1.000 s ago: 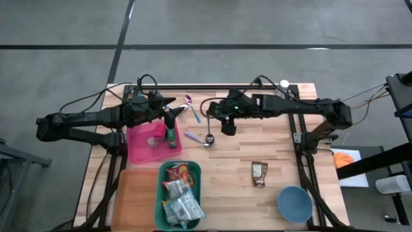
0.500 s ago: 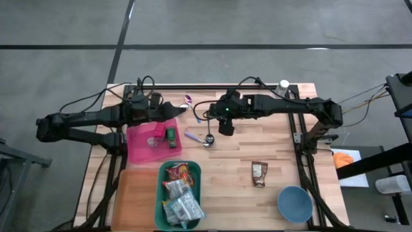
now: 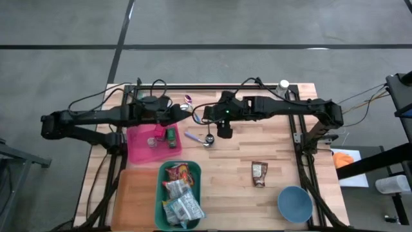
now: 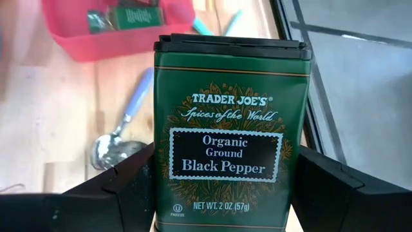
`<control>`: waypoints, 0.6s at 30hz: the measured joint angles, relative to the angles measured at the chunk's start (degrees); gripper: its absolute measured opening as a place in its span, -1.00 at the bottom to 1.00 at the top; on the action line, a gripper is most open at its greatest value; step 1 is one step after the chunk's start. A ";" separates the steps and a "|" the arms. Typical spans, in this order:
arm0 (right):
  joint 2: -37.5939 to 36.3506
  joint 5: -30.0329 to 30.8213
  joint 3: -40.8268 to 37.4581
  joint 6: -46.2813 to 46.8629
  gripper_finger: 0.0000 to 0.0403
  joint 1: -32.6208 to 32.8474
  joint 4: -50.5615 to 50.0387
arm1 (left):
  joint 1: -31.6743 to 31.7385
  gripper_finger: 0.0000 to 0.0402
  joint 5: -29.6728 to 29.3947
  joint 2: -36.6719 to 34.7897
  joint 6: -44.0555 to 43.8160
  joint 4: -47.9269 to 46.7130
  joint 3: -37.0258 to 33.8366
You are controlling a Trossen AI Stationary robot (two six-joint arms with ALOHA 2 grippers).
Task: Pick & Place Food Item
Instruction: Put the green seasoning can into the pink bin
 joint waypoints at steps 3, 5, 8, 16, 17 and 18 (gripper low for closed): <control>0.00 -2.92 0.43 1.34 0.38 -0.02 0.49 | 0.08 0.64 0.05 1.86 1.23 0.30 1.75; 0.00 -3.52 0.60 2.04 0.38 0.00 0.67 | 0.08 0.64 0.06 3.09 2.96 -0.09 3.17; 0.00 -3.50 0.64 2.26 0.38 0.00 1.15 | 0.14 0.64 0.56 4.67 5.26 -0.26 5.55; 0.00 -3.88 0.60 2.24 0.38 0.27 3.11 | 0.41 0.64 1.12 8.25 6.27 -0.31 8.33; 0.00 -3.90 0.60 2.20 0.38 0.31 3.44 | 0.41 0.64 1.13 8.65 6.27 -0.28 8.43; 0.00 -3.90 0.60 2.20 0.38 0.38 3.75 | 0.39 0.64 1.13 9.08 6.27 -0.34 8.43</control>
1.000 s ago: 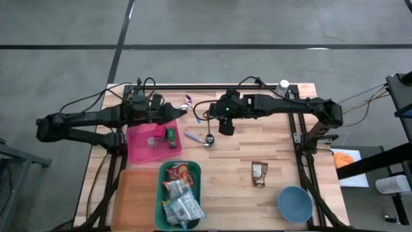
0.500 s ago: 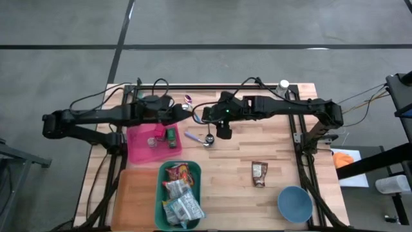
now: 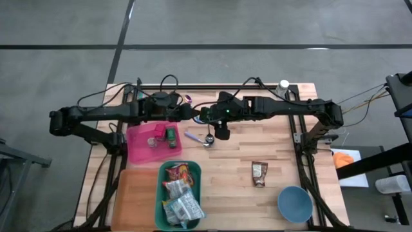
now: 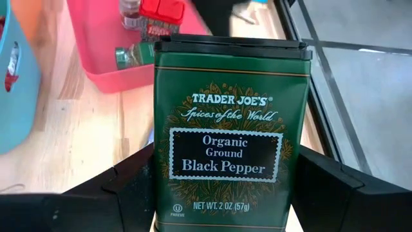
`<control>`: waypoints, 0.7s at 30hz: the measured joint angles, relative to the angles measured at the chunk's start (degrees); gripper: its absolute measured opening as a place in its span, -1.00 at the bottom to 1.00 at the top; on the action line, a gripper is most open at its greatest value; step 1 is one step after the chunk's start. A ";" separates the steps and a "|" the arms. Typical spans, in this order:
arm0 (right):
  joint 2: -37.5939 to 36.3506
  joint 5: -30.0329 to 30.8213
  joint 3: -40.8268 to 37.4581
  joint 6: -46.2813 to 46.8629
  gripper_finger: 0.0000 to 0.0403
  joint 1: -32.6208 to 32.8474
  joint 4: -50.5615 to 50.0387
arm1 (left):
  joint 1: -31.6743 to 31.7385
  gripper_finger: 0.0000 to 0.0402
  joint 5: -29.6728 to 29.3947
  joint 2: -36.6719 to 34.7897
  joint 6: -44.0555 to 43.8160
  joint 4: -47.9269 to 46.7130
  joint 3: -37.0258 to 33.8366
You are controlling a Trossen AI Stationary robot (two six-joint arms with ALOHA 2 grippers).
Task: Pick & Place Food Item
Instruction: Put the green seasoning can into the pink bin
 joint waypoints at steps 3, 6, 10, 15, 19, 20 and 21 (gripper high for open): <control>0.00 0.01 -0.02 -0.19 0.38 -0.02 0.15 | 0.00 0.64 0.42 0.90 -0.02 0.37 0.29; 0.17 0.04 -0.05 -0.41 0.38 -0.04 0.20 | 0.02 0.64 0.42 1.05 -0.02 1.26 0.46; 0.39 0.04 -0.07 -1.28 0.38 -0.02 0.49 | 0.04 0.64 0.42 1.02 -0.02 3.19 0.48; 1.60 -0.42 -0.08 -1.27 0.38 0.00 3.03 | 0.04 0.64 0.42 1.06 -0.02 3.11 0.48; 2.64 -1.07 0.23 -1.29 0.38 0.00 3.89 | 0.04 0.64 0.42 1.07 -0.02 2.92 0.48; 3.00 -1.04 0.44 -1.30 0.38 0.00 4.08 | 0.04 0.64 0.42 1.07 -0.02 2.80 0.48; 3.23 -1.04 0.81 -1.39 0.38 -0.02 4.23 | 0.04 0.64 0.41 1.07 -0.02 2.37 0.48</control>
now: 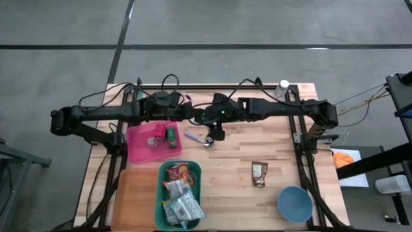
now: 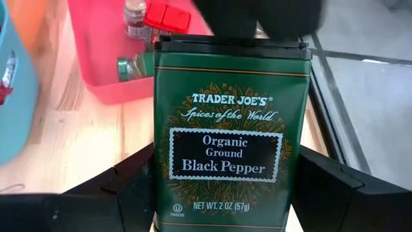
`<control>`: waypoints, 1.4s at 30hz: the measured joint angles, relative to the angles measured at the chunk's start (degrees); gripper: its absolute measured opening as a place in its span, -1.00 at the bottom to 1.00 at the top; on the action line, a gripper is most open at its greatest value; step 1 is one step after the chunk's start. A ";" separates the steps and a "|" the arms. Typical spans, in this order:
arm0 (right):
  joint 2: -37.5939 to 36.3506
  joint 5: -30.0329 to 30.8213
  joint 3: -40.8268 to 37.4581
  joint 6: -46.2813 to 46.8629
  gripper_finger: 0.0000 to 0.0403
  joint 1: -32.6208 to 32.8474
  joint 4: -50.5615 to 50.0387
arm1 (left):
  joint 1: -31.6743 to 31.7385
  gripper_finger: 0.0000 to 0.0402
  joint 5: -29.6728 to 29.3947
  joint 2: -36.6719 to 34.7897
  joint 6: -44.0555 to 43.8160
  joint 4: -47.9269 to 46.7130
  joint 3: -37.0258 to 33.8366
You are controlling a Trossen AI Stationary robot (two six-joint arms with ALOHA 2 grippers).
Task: Pick & Place Food Item
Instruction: Put the green seasoning can into the pink bin
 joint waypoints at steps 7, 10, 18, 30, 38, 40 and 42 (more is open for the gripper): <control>0.07 0.05 1.75 -1.26 0.38 0.00 1.95 | -0.04 0.64 0.01 0.00 -0.02 -2.19 -0.07; 0.07 0.05 1.90 -1.38 0.38 0.00 1.92 | -0.02 0.64 0.01 0.00 -0.02 -2.38 -0.07; 0.07 -0.47 1.90 -1.21 0.38 0.19 1.38 | -0.02 0.64 0.01 0.00 -0.02 -2.40 -0.07; 0.14 -2.42 1.84 -1.31 0.38 0.28 1.57 | -0.03 0.34 1.16 0.00 -0.37 -2.03 -0.04; 0.18 -2.46 1.77 -1.34 0.38 0.28 1.55 | -0.04 -0.18 1.69 -0.02 -0.39 -1.72 0.04; 0.18 -2.34 1.75 -1.40 0.38 0.28 1.53 | -0.04 -0.28 1.77 -0.04 -0.44 -1.81 0.04; 0.18 -2.29 1.75 -1.39 0.38 0.28 1.53 | -0.04 -0.35 2.39 -0.05 -0.60 -1.83 0.04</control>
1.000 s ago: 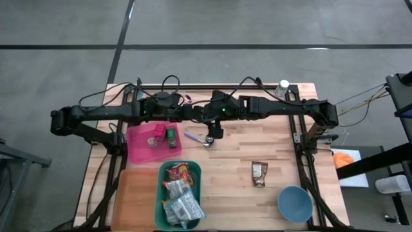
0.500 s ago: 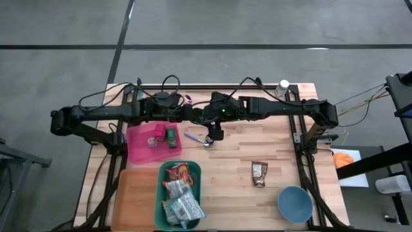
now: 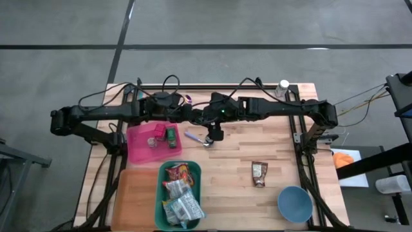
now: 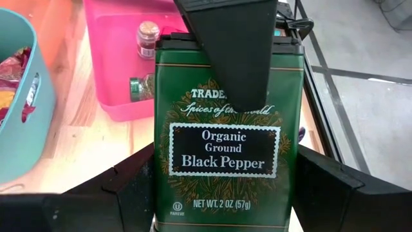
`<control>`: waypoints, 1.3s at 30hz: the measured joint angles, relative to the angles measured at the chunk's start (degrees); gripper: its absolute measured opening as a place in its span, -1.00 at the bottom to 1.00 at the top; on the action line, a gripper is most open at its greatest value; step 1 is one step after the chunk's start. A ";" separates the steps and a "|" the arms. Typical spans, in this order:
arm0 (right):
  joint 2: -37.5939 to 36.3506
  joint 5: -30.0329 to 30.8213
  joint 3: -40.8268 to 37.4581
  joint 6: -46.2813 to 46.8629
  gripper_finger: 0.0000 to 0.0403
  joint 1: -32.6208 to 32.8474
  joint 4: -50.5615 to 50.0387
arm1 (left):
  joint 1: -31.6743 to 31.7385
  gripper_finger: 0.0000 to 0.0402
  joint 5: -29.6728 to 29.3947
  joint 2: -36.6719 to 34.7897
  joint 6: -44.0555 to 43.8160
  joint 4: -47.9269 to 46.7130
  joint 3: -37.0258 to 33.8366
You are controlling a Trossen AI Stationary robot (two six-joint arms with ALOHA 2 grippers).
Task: Pick & Place Food Item
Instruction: Put the green seasoning can into the pink bin
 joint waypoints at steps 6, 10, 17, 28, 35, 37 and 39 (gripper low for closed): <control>0.00 0.11 -0.02 0.02 0.38 0.00 0.00 | 0.02 -0.40 0.15 -0.02 -0.01 -0.13 0.00; 0.00 -0.06 -0.02 0.12 0.38 0.11 0.02 | 0.02 -0.41 0.16 -0.02 -0.21 -0.20 0.00; 0.00 -0.04 0.97 0.31 0.38 0.41 -0.55 | 0.02 -0.41 0.18 -0.12 -0.21 -0.15 0.00; -0.35 3.24 1.77 5.04 0.70 0.52 1.25 | 0.09 -0.42 -0.14 0.33 0.20 -2.40 -0.44; -0.33 3.58 2.20 6.09 0.86 0.87 0.23 | 0.07 -0.42 0.13 0.09 0.14 -1.36 -0.26; -0.45 3.56 2.48 5.71 0.86 1.00 0.01 | 0.04 -0.42 0.16 0.11 0.05 -1.34 -0.26; -0.67 3.59 2.75 4.68 0.87 0.98 -0.48 | 0.04 -0.42 0.16 0.12 0.01 -1.50 -0.26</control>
